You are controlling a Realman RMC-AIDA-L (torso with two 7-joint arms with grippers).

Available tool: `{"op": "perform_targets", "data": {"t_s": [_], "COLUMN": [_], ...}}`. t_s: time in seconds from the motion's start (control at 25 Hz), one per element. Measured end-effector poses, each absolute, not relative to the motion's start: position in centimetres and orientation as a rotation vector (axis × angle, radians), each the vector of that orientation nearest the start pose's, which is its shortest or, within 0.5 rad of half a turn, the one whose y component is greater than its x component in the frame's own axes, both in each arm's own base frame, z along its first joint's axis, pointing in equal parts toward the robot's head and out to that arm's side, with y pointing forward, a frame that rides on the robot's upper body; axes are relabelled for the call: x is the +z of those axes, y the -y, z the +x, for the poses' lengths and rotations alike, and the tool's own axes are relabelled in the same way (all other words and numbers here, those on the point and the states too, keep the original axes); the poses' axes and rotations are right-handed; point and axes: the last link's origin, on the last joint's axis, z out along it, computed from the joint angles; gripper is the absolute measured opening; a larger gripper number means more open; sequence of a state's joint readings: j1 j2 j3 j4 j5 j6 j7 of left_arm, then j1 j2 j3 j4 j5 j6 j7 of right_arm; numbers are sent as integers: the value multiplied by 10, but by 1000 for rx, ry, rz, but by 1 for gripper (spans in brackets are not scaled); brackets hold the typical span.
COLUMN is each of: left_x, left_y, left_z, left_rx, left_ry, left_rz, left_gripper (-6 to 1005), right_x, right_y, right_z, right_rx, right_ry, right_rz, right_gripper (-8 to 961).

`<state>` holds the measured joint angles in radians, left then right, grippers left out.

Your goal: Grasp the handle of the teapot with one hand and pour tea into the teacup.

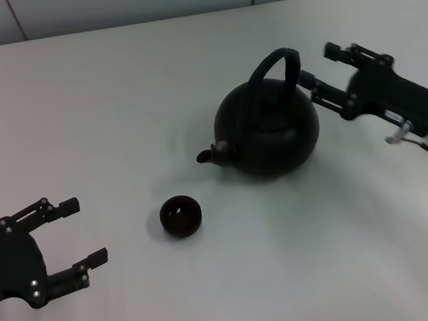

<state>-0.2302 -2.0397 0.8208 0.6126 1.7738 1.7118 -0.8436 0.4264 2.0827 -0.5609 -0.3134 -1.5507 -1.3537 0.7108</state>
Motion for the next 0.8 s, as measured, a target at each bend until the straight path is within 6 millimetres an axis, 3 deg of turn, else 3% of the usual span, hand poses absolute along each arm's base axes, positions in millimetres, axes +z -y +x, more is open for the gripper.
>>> {"op": "perform_targets", "data": {"t_s": [0.04, 0.08, 0.24, 0.4, 0.56, 0.6, 0.64, 0.8], "left_x": [8, 8, 9, 10, 12, 16, 21, 26], "left_y": [-236, -236, -237, -238, -242, -247, -254, -263], "left_z": [-316, -316, -316, -316, -315, -315, -315, -313], "left_rx": [-777, -777, -775, -773, -761, -727, -695, -657], "left_ry": [183, 183, 187, 183, 166, 156, 162, 171], "left_rz": [-2657, -2657, -2659, -2662, -2672, -2710, -2744, -2791], "left_gripper": [802, 802, 801, 801, 801, 801, 801, 801], "right_x": [-2, -2, 8, 12, 22, 22, 27, 28], "right_y": [-303, -303, -264, -253, -248, -248, -249, -258], "right_z": [322, 322, 339, 341, 329, 329, 323, 316], "right_rx": [834, 834, 921, 957, 960, 960, 915, 795], "right_ry": [-440, -440, -490, -494, -443, -443, -441, -424], "right_rz": [-2108, -2108, -1990, -1991, -2300, -2300, -2465, -2648], "right_gripper": [619, 628, 666, 666, 667, 667, 667, 667]}}
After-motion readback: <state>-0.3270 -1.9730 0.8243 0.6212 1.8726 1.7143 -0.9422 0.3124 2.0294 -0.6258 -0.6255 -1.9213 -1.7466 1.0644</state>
